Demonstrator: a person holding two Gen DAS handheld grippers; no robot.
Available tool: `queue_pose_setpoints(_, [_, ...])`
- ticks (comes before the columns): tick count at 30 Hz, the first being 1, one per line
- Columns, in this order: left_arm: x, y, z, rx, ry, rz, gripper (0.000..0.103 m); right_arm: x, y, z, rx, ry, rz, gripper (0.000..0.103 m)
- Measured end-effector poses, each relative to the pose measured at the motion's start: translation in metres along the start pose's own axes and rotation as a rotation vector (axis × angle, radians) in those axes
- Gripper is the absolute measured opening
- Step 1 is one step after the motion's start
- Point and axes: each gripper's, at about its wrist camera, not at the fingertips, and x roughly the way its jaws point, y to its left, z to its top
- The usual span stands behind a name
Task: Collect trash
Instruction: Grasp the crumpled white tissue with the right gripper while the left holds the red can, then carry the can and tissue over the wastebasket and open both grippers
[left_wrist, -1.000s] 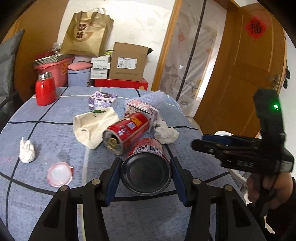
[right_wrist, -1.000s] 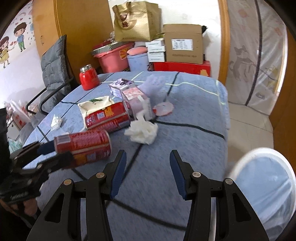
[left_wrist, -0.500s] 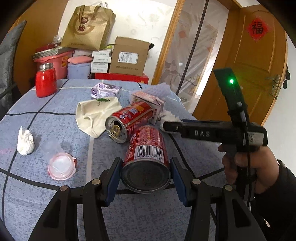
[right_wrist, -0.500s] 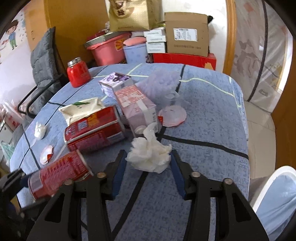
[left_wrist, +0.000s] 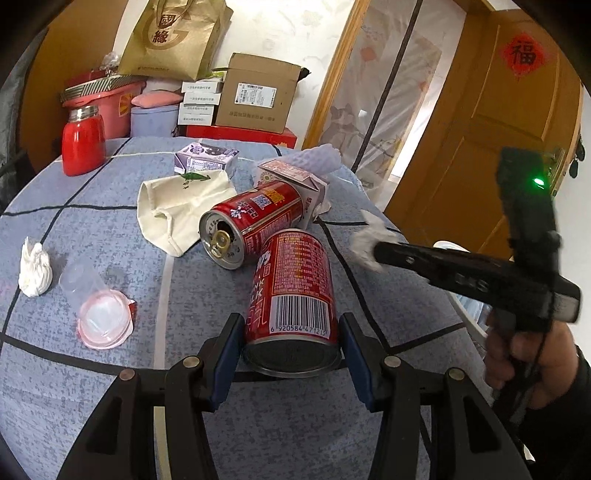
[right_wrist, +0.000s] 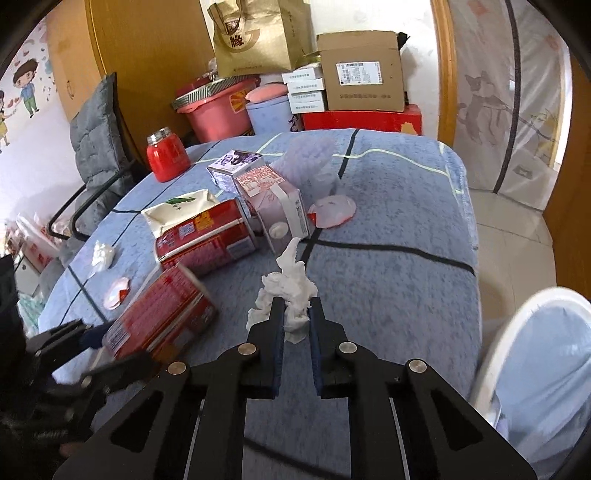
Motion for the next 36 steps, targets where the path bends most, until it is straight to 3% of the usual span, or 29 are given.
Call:
queue_pose_setpoints(13, [0.021, -0.019, 0.001, 0.047, 0.032, 0.048, 0.052, -0.047, -0.020, -0.025, 0.049, -0.047, -0.034, 0.013])
queue_pose_setpoints(36, [-0.019, -0.104, -0.002, 0.160, -0.029, -0.035, 0.052, -0.128, -0.058, -0.068, 0.136, -0.131, -0.104, 0.013])
